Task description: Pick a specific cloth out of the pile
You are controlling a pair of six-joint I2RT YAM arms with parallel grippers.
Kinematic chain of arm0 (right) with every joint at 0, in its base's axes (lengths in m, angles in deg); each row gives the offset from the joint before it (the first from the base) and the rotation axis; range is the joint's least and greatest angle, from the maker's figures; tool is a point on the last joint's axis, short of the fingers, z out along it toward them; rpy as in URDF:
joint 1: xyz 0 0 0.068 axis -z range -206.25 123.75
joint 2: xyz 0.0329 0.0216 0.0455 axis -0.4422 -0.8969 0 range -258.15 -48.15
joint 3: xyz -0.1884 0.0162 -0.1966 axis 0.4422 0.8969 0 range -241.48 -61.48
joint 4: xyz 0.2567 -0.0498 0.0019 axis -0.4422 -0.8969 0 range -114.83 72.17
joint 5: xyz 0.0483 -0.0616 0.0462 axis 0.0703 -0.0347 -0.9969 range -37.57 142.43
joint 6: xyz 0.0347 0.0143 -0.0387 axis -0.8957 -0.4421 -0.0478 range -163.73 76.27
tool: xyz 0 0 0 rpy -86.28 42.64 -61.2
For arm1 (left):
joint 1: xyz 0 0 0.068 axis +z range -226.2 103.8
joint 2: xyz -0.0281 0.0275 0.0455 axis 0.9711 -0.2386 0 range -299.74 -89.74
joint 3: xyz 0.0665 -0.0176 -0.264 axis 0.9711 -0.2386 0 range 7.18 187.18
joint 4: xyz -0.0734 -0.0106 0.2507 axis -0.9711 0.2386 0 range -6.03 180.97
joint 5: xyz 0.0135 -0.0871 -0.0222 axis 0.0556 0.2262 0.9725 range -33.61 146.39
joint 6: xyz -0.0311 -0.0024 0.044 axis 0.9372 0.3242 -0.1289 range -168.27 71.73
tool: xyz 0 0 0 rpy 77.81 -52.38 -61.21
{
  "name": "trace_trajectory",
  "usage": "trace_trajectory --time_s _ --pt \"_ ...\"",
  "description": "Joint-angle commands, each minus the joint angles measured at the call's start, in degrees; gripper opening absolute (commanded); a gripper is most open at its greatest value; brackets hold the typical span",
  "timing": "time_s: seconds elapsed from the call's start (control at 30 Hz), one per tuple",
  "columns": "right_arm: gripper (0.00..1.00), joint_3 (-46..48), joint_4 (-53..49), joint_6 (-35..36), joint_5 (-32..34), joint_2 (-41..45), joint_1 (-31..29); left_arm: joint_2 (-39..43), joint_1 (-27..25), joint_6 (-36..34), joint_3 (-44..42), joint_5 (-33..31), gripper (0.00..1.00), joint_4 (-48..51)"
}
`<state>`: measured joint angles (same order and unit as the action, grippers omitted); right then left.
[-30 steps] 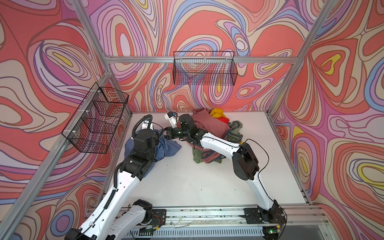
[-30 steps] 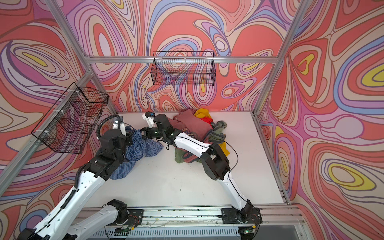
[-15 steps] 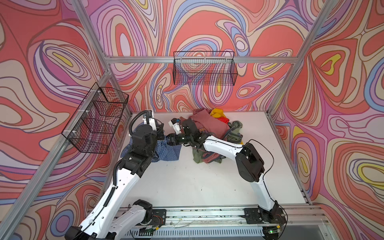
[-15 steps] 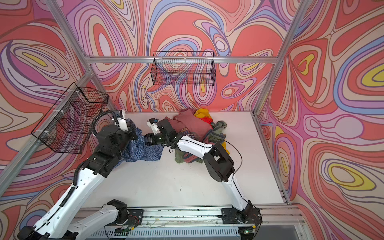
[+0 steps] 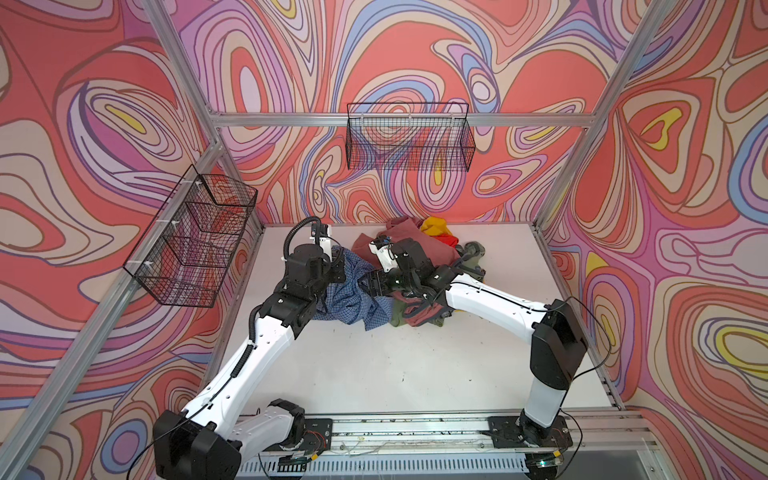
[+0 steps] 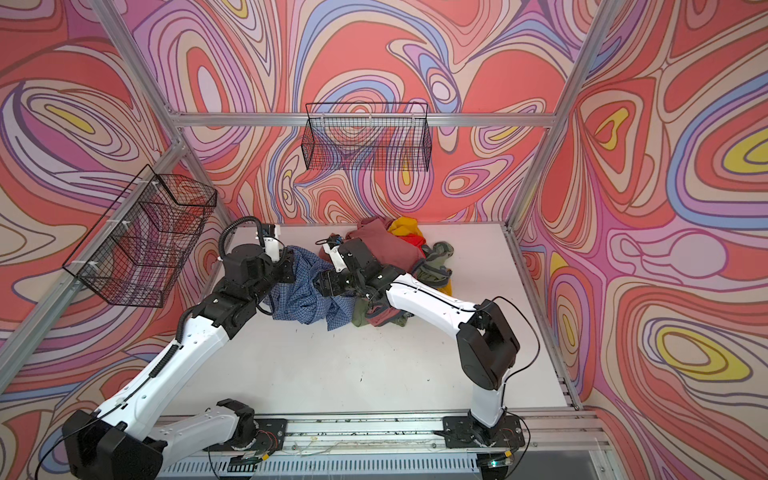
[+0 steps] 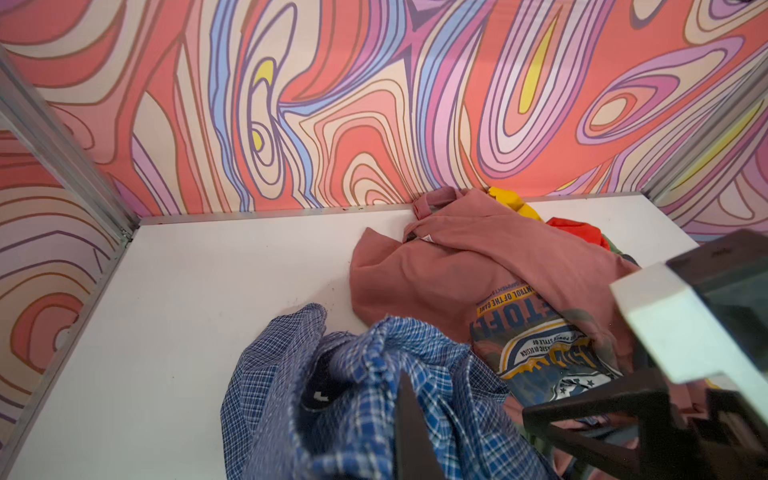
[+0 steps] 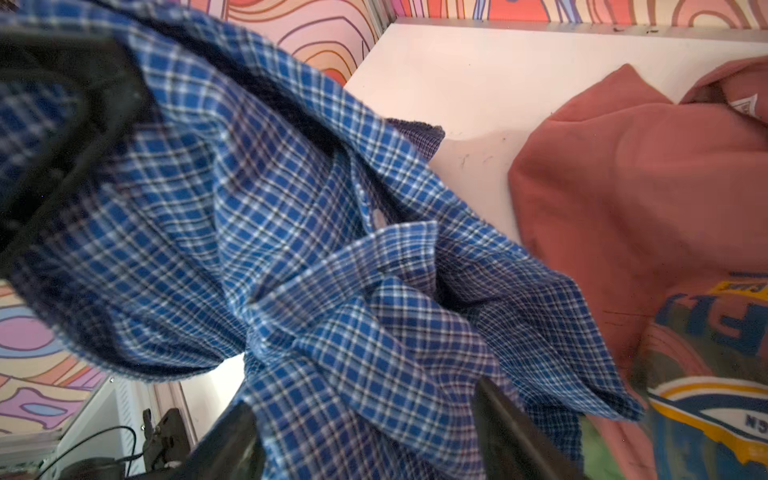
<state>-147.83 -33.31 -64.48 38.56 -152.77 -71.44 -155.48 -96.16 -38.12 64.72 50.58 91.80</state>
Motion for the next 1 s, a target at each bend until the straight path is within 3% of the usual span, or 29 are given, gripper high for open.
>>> trace_trajectory --time_s 0.0,0.1,0.33,0.57,0.97 --pt "0.69 0.16 0.15 -1.04 -5.79 -2.41 -0.15 -0.12 0.14 0.31 2.60 1.76 0.00 -3.53" --pt "0.66 -0.57 3.18 -3.87 -10.60 -4.96 -0.57 0.32 0.11 0.96 2.34 1.47 0.00 -2.91" --pt "0.82 -0.33 -2.27 2.70 -0.82 -1.27 -0.72 2.78 0.16 0.61 -3.44 0.80 0.00 0.90" --pt "0.89 3.66 -3.36 5.89 -0.75 5.30 1.56 -0.03 -0.49 -0.75 -7.22 9.04 0.00 0.93" --pt "0.89 10.51 -4.73 5.25 6.83 13.44 7.36 -14.31 -13.46 -7.86 -1.93 8.91 0.00 -2.40"
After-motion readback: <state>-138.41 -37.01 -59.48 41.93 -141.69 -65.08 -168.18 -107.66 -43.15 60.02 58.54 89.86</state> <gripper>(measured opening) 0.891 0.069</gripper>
